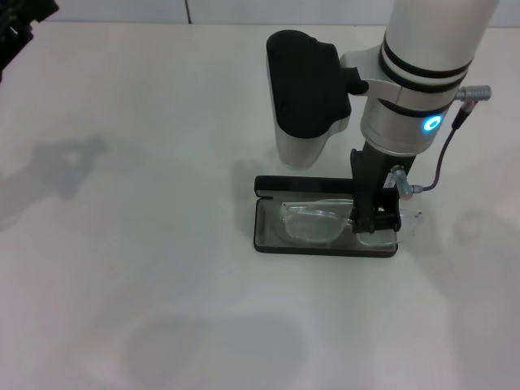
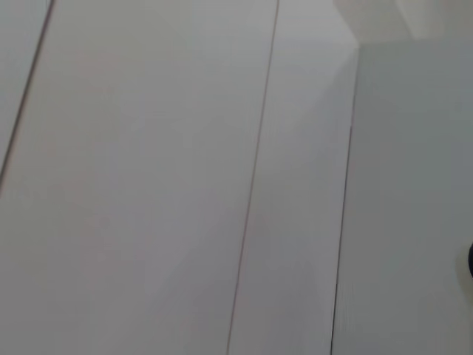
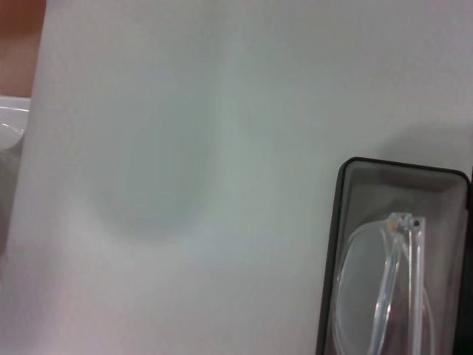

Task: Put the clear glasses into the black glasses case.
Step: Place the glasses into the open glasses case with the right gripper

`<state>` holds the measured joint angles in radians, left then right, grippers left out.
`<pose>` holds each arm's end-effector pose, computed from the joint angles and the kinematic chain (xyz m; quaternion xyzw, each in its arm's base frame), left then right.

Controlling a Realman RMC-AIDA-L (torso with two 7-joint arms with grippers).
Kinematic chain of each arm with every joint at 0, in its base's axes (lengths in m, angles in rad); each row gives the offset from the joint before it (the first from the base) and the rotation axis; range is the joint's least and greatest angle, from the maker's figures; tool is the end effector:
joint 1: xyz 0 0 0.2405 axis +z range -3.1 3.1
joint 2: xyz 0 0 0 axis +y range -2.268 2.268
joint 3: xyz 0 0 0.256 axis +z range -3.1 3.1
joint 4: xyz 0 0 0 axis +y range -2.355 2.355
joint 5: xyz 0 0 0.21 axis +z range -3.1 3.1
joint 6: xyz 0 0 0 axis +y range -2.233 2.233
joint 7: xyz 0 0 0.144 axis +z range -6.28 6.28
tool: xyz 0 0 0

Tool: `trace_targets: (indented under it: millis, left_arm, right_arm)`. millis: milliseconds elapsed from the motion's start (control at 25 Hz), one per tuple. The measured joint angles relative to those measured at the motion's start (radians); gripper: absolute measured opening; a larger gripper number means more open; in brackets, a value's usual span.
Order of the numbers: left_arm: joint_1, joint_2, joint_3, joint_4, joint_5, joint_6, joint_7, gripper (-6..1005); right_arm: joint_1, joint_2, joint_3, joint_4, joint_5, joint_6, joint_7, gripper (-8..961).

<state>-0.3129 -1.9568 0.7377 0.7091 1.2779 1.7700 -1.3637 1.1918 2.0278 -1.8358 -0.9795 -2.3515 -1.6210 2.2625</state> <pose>-0.2690 0.2975 0.1203 -0.8237 -0.1465 -0.4874 0.2500 0.0541 0.3553 -0.0742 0.9351 0.0668 0.3473 0.0219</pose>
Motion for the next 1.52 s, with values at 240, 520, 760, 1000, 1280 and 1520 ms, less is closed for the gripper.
trace_targets:
  millis: [240,520,760,1000,1280,1520]
  left_arm:
    - [0.005,0.000,-0.001,0.000,0.000,0.000,0.000,111]
    - [0.009,-0.001,-0.002,0.000,-0.001,0.000,0.000,111]
    - [0.011,-0.001,-0.025,0.000,0.000,0.000,0.000,111]
    - [0.011,-0.002,-0.028,0.000,0.002,0.000,0.006,112]
    - [0.012,-0.004,-0.028,0.000,0.002,0.000,0.007,113]
    - [0.012,-0.008,-0.028,0.000,0.002,0.000,0.008,115]
  right_arm:
    - [0.000,0.000,0.000,0.021,0.000,0.021,-0.029,76]
    - [0.000,0.000,-0.001,0.025,0.003,0.040,-0.052,78]
    - [0.000,0.000,0.000,0.040,0.005,0.042,-0.061,79]
    - [-0.002,0.000,0.000,0.049,0.005,0.053,-0.085,80]
    - [-0.002,0.000,0.000,0.050,0.006,0.065,-0.105,82]
    - [-0.001,0.000,0.000,0.058,0.011,0.066,-0.115,83]
